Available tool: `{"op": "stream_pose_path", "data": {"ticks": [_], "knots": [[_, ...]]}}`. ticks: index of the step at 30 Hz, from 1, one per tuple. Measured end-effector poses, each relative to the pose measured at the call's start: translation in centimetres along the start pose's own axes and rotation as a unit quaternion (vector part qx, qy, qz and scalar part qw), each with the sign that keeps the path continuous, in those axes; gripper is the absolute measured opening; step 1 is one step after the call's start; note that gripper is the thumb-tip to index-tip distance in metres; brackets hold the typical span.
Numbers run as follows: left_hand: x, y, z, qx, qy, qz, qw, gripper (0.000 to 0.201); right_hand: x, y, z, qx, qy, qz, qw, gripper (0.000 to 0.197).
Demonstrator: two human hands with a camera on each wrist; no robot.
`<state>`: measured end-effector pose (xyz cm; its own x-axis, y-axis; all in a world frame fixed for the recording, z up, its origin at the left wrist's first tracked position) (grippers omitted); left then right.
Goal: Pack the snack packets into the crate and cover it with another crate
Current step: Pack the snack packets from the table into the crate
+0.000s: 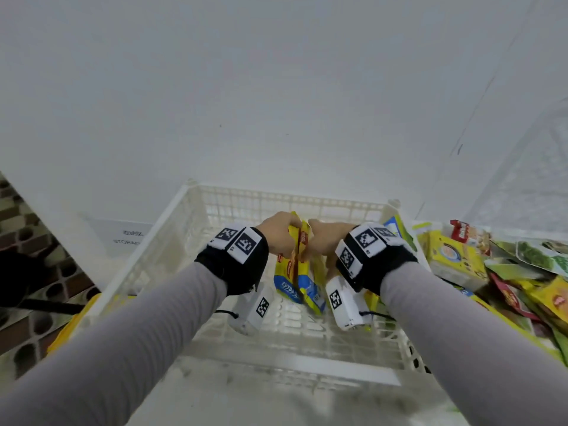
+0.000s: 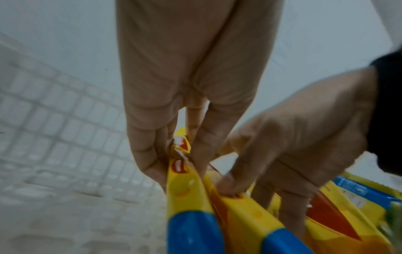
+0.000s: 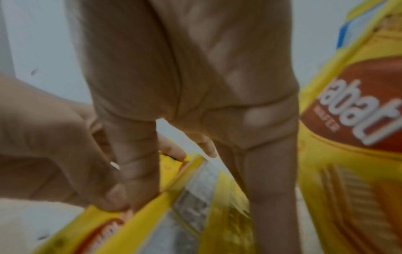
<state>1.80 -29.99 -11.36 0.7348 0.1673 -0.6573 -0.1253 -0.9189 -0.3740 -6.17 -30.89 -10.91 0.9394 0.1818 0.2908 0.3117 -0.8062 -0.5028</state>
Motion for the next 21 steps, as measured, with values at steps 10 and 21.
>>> {"op": "stream_pose_path", "data": {"ticks": [10, 21], "knots": [[5.6, -0.2, -5.3, -0.093, -0.026, -0.041, 0.994, 0.055, 0.3, 0.7, 0.3, 0.015, 0.087, 0.016, 0.996, 0.074], [13.0, 0.0, -8.6, -0.145, -0.014, -0.129, 0.981, 0.048, 1.1, 0.2, -0.6, -0.079, 0.101, 0.007, 0.992, 0.063]]}}
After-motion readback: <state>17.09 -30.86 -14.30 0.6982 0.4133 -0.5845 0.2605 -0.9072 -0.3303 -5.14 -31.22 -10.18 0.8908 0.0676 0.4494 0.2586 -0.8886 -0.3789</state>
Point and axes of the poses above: each hand's wrist, its own y-axis towards the middle knuckle, its own z-axis out of the palm, x = y × z, the point moved 10 cm from there along y, towards the middle knuckle, and after that the axes turned 5 degrees about x, right-handed, at the moved point
